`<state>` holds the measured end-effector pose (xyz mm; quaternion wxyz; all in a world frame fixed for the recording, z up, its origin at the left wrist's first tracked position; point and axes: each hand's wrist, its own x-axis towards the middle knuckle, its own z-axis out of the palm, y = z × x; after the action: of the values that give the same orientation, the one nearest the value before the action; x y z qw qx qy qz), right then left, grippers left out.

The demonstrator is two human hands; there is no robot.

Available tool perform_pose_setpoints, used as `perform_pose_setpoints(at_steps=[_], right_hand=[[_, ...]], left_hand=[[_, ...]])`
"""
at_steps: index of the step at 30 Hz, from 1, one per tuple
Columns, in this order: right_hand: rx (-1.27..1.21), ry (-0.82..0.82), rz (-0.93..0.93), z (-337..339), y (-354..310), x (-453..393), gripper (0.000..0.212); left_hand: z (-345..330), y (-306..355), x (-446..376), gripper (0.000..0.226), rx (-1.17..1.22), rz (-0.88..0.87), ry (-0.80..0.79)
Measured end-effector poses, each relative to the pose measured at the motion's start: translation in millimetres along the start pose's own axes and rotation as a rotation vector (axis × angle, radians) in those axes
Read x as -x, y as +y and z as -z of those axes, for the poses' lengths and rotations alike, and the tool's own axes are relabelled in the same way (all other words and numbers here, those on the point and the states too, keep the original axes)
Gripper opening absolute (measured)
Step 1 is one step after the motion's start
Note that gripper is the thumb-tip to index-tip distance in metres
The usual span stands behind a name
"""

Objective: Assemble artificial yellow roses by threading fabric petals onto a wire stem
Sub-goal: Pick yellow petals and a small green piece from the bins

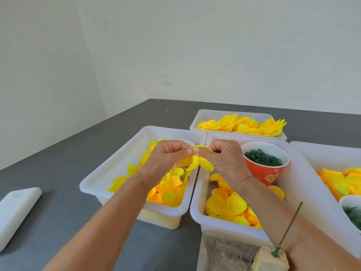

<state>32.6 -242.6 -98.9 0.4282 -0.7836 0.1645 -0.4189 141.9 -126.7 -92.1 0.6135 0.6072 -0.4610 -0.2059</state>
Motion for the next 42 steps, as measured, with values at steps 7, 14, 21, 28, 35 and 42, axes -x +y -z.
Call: perform_pose_setpoints(at_steps=[7,14,21,28,35,42], right_hand=[[-0.240,-0.098,-0.126,-2.8,-1.4,-1.3,0.031],[-0.255,-0.092,-0.236,-3.3,0.5,-2.9,0.019],[-0.196,0.006,-0.392,-1.2,9.3,-5.2,0.019],[-0.268,0.004,-0.397,0.2,4.9,-4.1,0.007],[-0.265,-0.103,-0.380,-2.4,3.2,-2.1,0.009],[-0.229,-0.253,-0.287,-7.2,2.9,3.4,0.015]], left_hand=[[4.2,-1.2,-3.6,0.016,0.099,0.004,0.165],[10.9,-2.7,-6.9,0.015,0.281,-0.046,0.116],[13.1,1.5,-7.8,0.027,0.483,-0.010,0.183],[12.5,-2.0,-11.9,0.021,0.379,0.086,0.387],[15.8,-11.0,-13.5,0.010,0.295,0.113,0.398],[18.5,-15.1,-13.2,0.014,0.128,0.265,0.604]])
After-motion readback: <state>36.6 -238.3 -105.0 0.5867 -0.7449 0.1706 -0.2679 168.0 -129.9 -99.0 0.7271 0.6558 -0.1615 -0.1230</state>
